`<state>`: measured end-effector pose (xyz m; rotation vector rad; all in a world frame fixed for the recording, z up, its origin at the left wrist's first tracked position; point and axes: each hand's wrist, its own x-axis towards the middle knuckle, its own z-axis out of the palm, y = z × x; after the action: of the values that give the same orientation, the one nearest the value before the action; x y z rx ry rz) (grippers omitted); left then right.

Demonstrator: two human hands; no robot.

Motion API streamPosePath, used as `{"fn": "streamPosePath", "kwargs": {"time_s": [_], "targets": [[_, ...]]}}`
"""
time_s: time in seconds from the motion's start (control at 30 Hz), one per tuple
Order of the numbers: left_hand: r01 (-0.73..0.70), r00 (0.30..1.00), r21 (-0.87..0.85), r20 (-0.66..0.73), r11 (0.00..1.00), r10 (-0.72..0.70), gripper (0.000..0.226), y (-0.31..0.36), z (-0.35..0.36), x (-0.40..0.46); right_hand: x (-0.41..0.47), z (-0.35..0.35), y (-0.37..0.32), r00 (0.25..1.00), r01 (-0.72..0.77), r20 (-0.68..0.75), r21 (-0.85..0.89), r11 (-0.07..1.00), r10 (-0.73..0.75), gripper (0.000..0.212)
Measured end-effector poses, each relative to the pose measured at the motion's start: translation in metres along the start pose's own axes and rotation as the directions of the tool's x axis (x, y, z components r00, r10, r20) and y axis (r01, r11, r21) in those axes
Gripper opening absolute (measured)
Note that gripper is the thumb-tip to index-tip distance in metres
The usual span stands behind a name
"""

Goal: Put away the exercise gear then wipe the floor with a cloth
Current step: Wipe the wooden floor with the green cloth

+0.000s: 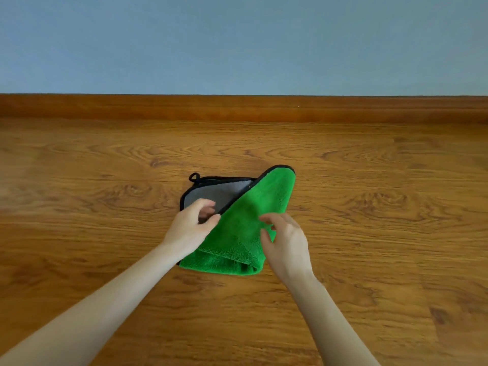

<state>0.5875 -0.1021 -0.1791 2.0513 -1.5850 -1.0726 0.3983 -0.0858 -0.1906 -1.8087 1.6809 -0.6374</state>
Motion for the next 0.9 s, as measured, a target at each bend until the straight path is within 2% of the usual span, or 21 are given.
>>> {"fn": "streamPosePath", "kwargs": {"time_s": [0.07, 0.13, 0.27, 0.37, 0.5, 0.6, 0.67, 0.73, 0.77, 0.83, 0.9], "targets": [[0.017, 1.0, 0.048, 0.019, 0.999, -0.018, 0.045, 0.013, 0.014, 0.008, -0.008, 0.009, -0.001, 1.0, -0.009, 0.001, 0.032, 0.999, 0.009, 0.028], [0.026, 1.0, 0.061, -0.006, 0.998, -0.026, 0.043, 0.026, 0.019, 0.014, -0.016, 0.015, 0.0, 0.999, -0.019, -0.027, 0.049, 0.999, 0.021, 0.028], [0.047, 0.999, -0.144, 0.007, 0.988, -0.047, 0.022, 0.05, -0.003, 0.007, -0.014, 0.008, 0.007, 0.99, -0.034, -0.135, 0.085, 0.996, 0.046, 0.028], [0.055, 0.998, -0.227, 0.039, 0.972, -0.048, 0.012, 0.046, -0.027, -0.014, -0.001, -0.006, 0.011, 0.985, -0.071, -0.148, 0.136, 0.988, 0.091, 0.032], [0.22, 0.975, -0.396, 0.081, 0.892, -0.205, 0.01, 0.009, -0.047, -0.046, 0.011, -0.009, 0.009, 0.993, -0.044, -0.101, 0.131, 0.99, 0.057, 0.038], [0.372, 0.925, -0.416, 0.095, 0.83, -0.367, 0.006, -0.031, -0.051, -0.066, 0.014, 0.004, -0.005, 0.995, 0.1, 0.013, 0.076, 0.992, -0.102, 0.042], [0.461, 0.884, -0.395, 0.126, 0.795, -0.45, 0.009, -0.055, -0.048, -0.074, 0.012, 0.019, -0.015, 0.958, 0.202, 0.211, -0.024, 0.979, -0.193, 0.048], [0.498, 0.864, -0.361, 0.13, 0.788, -0.487, 0.011, -0.073, -0.043, -0.077, 0.007, 0.037, -0.019, 0.882, 0.284, 0.44, -0.212, 0.935, -0.169, 0.053], [0.482, 0.873, -0.337, 0.104, 0.809, -0.477, 0.01, -0.077, -0.041, -0.078, 0.004, 0.043, -0.019, 0.853, 0.322, 0.504, -0.302, 0.897, -0.136, 0.054], [0.357, 0.927, -0.24, -0.027, 0.903, -0.374, 0.007, -0.08, -0.037, -0.08, 0.001, 0.049, -0.02, 0.841, 0.352, 0.531, -0.396, 0.848, -0.101, 0.055], [0.133, 0.967, -0.006, -0.218, 0.991, -0.131, 0.014, -0.077, -0.031, -0.085, 0.002, 0.047, -0.022, 0.848, 0.35, 0.523, -0.427, 0.834, -0.088, 0.055]]}}
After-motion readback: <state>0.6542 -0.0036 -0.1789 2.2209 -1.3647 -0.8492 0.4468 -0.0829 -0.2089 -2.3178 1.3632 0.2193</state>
